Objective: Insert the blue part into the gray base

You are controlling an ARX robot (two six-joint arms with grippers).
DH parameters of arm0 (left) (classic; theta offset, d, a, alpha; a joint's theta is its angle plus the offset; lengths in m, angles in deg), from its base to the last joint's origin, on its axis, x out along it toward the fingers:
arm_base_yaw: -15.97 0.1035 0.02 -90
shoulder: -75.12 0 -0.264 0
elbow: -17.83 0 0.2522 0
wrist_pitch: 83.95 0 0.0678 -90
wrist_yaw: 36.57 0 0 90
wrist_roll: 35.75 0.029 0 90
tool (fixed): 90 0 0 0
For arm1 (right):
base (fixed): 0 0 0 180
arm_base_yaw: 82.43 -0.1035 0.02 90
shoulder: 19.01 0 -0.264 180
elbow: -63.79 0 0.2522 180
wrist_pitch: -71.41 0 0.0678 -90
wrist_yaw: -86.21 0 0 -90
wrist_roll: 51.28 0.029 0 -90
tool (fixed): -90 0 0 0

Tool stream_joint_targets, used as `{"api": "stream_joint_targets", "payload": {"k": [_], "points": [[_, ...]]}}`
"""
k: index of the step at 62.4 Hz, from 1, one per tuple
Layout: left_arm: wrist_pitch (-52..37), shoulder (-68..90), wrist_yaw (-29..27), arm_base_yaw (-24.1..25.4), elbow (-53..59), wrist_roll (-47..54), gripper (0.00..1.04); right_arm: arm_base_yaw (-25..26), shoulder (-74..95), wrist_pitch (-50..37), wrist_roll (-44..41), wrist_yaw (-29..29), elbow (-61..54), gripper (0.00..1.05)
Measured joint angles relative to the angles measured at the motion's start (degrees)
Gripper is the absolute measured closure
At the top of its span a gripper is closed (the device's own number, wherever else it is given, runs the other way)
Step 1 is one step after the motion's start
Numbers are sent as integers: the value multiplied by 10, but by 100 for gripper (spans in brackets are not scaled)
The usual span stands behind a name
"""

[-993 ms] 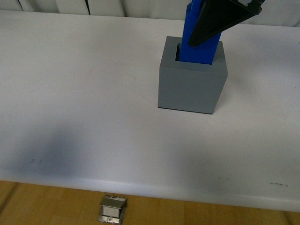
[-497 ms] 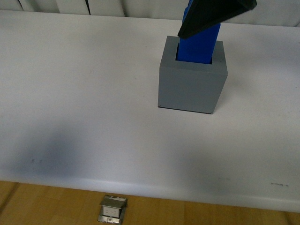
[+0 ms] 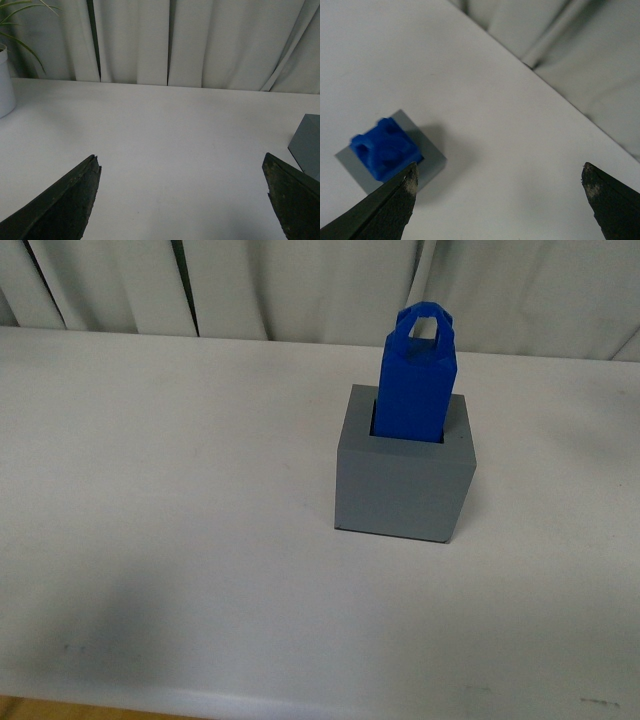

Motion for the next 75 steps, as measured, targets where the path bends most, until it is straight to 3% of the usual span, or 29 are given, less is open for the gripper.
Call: {"api": "stream_joint_targets", "payload": {"k": [21, 28, 38, 44, 50, 57, 61, 69, 75], "points": [[0, 0, 0, 0, 0, 0, 6, 129, -207, -176, 156, 69, -298, 9], [0, 0, 0, 0, 0, 0, 6, 149, -284, -193, 194, 57, -375, 9], [0, 0, 0, 0, 0, 0, 6, 153, -308, -197, 210, 56, -391, 9], [0, 0, 0, 0, 0, 0, 6, 149, -323, -402, 214, 47, -476, 25], [0, 0, 0, 0, 0, 0, 6, 139, -354, -522, 214, 57, -541, 44], [0, 0, 0, 0, 0, 0, 6, 127, -388, -531, 214, 68, -576, 66], [0, 0, 0, 0, 0, 0, 6, 98, -407, -529, 214, 109, -596, 78], [0, 0, 0, 0, 0, 0, 6, 81, -445, -520, 214, 111, -623, 103], [0, 0, 0, 0, 0, 0, 6, 81, -474, -507, 214, 113, -640, 103]]}}
